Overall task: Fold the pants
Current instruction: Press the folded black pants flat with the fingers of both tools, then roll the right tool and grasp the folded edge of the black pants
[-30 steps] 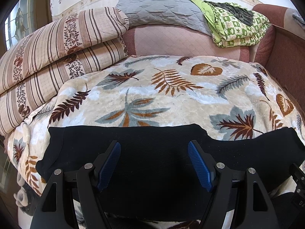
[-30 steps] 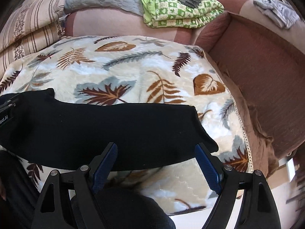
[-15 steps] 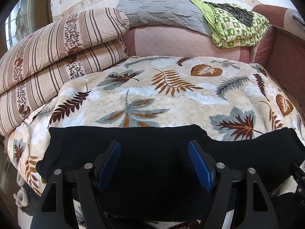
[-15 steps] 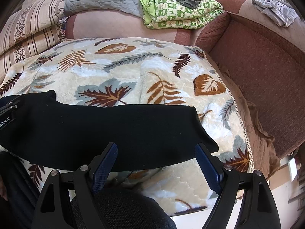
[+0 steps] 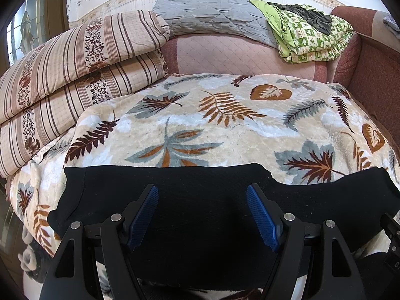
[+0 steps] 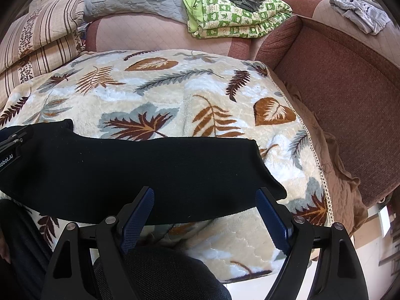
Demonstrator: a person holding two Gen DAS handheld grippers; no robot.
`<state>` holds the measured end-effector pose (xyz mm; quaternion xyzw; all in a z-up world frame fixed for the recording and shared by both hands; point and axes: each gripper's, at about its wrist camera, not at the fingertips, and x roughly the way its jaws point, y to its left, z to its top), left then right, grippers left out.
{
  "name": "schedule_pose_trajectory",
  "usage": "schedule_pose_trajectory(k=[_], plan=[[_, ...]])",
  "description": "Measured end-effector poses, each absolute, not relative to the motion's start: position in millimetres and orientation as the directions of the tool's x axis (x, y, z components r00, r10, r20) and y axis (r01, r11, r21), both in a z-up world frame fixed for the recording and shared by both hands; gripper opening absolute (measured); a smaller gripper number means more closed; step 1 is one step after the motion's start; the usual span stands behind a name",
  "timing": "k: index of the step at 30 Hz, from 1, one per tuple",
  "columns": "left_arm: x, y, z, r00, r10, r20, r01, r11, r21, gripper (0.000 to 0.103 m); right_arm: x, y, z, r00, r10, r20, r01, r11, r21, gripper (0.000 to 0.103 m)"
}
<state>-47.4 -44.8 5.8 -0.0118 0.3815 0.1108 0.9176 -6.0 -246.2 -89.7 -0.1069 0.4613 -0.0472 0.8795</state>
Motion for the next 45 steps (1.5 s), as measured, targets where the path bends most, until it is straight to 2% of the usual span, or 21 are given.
schedule_pose_trajectory(k=[38,40,42,43,45], plan=[[-47.8,-45.0,5.3,0.686,0.194,-0.701,-0.213,0.975,0.061,0.074,-5.9,-246.3,-89.5,0.57,-0.177,-0.803,-0.014,0.974,-0.225,0.084],[-48.0,-43.7,6.1,0.687,0.19,-0.701,-0.212,0.976,0.056,0.074,-4.0,-253.6,-87.2,0.565,-0.122,-0.816,-0.021,0.987,-0.161,0.084],[-48.1,-42.0,7.1,0.689,0.183,-0.701,-0.21,0.976,0.048,0.074,-4.5,-281.2,-78.5,0.579,-0.007,-0.816,0.011,1.0,0.0,0.084],[-48.4,-41.1,8.0,0.691,0.181,-0.7,-0.21,0.977,0.045,0.074,-7.9,-300.7,-71.9,0.613,0.034,-0.789,0.027,0.998,0.064,0.084],[-48.4,-39.6,8.7,0.693,0.178,-0.699,-0.213,0.976,0.038,0.074,-14.6,-331.9,-63.1,0.67,0.041,-0.741,0.051,0.994,0.101,0.084]])
